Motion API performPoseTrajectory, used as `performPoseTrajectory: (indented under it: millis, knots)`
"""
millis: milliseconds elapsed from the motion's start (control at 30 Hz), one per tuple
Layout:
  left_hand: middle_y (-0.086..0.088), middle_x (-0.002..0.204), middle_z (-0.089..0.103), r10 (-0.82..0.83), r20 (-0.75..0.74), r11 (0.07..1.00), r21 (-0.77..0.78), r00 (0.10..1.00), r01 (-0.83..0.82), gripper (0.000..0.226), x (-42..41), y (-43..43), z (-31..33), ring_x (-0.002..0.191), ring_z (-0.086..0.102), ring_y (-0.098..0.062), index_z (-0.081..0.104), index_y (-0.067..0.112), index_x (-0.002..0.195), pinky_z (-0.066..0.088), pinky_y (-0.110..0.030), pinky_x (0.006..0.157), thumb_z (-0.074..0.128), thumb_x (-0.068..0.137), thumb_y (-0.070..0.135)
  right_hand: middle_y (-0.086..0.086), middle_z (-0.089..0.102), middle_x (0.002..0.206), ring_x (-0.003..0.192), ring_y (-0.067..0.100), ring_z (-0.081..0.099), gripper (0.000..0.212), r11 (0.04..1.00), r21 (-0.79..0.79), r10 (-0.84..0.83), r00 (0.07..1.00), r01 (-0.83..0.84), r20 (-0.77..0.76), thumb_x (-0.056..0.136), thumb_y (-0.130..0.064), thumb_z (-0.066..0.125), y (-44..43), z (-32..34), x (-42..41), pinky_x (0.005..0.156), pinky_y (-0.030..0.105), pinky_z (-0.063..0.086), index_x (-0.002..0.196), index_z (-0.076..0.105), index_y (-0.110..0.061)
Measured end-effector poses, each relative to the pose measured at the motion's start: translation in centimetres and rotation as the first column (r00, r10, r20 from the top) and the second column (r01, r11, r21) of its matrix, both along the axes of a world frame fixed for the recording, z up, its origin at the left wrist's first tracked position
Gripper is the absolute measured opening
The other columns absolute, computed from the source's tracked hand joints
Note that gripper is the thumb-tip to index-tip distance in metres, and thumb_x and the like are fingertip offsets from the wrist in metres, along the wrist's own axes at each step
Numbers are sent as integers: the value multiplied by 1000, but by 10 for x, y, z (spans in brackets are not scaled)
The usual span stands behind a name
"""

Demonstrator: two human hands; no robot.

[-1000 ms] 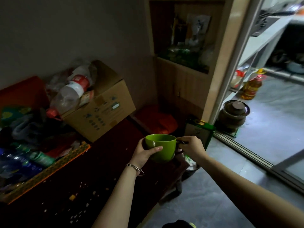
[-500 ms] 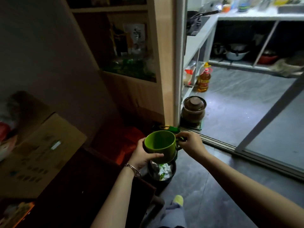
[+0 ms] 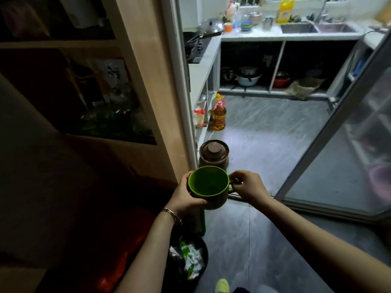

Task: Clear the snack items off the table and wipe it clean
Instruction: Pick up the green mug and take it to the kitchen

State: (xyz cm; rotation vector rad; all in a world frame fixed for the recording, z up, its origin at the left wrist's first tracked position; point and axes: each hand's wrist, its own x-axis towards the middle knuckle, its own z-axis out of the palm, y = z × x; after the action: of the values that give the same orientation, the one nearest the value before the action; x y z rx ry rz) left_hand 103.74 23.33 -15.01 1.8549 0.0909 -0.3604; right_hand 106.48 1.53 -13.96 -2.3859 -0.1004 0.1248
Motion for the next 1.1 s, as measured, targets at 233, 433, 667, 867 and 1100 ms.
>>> performPoseTrajectory:
  millis: [233, 433, 667, 867, 1100]
  knots:
    - [5, 124, 43, -101, 17, 995, -10, 995, 101, 104, 77, -34, -2, 125, 42, -17, 26, 23, 135, 35, -27, 99, 86, 52, 6, 2, 73, 84, 74, 11, 58, 21, 993, 40, -117, 992, 115, 41, 74, -4, 66, -37, -4, 56, 59, 6, 34, 90, 75, -16]
    - [3, 124, 49, -86, 48, 995, 50, 995, 83, 107, 141, -73, -3, 120, 48, -15, 27, 32, 126, 40, -30, 102, 82, 33, 37, 4, 72, 84, 73, 13, 58, 21, 991, 86, -115, 989, 107, 98, 75, -2, 65, -72, -2, 117, 66, 22, 41, 89, 75, -13]
    - [8, 126, 47, -93, 127, 986, 149, 988, 73, 118, 222, -128, 14, 125, 46, -12, 25, 19, 140, 35, -20, 99, 88, 40, 28, 4, 70, 86, 78, 18, 61, 20, 994, 94, -70, 992, 60, 102, 75, -3, 65, -126, 5, 206, 69, 28, 48, 90, 72, -14]
    - [19, 119, 46, -68, 148, 983, 177, 987, 41, 122, 273, -167, 27, 120, 43, -7, 25, 26, 142, 33, -20, 98, 82, 35, 38, 4, 69, 85, 78, 18, 60, 24, 998, 53, 10, 991, -17, 132, 70, 2, 65, -163, 15, 273, 67, 27, 47, 87, 70, -14]
    - [9, 125, 49, -118, 177, 970, 230, 977, 76, 116, 342, -187, 36, 119, 47, -8, 29, 27, 139, 36, -14, 93, 82, 37, 39, 2, 67, 85, 79, 20, 58, 22, 1000, 20, -3, 992, 0, 127, 72, 0, 63, -184, 7, 338, 65, 31, 46, 86, 67, -16]
